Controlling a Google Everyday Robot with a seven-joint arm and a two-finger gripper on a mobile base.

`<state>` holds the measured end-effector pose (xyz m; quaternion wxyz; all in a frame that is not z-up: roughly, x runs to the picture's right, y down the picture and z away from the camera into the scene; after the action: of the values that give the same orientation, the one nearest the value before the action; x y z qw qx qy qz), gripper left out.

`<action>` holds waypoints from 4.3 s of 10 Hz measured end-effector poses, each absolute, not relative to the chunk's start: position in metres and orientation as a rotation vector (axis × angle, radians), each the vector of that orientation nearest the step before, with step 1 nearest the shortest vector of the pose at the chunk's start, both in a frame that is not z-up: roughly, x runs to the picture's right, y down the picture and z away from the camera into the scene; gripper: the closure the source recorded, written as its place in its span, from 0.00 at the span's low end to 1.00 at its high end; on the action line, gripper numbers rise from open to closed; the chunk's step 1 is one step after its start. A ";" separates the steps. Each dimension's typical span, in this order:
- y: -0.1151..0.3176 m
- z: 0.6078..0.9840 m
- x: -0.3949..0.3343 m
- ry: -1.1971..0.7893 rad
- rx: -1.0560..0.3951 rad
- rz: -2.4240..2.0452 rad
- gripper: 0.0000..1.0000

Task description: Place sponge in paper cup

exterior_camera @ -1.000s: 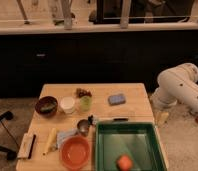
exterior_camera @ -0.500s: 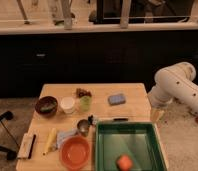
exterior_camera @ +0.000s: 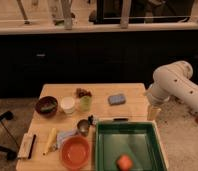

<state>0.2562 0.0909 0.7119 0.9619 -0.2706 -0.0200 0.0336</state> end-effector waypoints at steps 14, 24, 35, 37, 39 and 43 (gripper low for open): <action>0.085 0.754 0.216 -0.102 -0.506 0.037 0.20; 0.082 0.789 0.211 -0.122 -0.484 0.012 0.20; 0.071 0.822 0.195 -0.157 -0.469 -0.025 0.20; 0.074 0.832 0.192 -0.167 -0.474 -0.027 0.20; 0.073 0.840 0.188 -0.175 -0.473 -0.030 0.20; 0.070 0.855 0.187 -0.186 -0.478 -0.029 0.20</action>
<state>0.1870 0.0699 0.8554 0.9672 -0.2362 -0.0921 -0.0143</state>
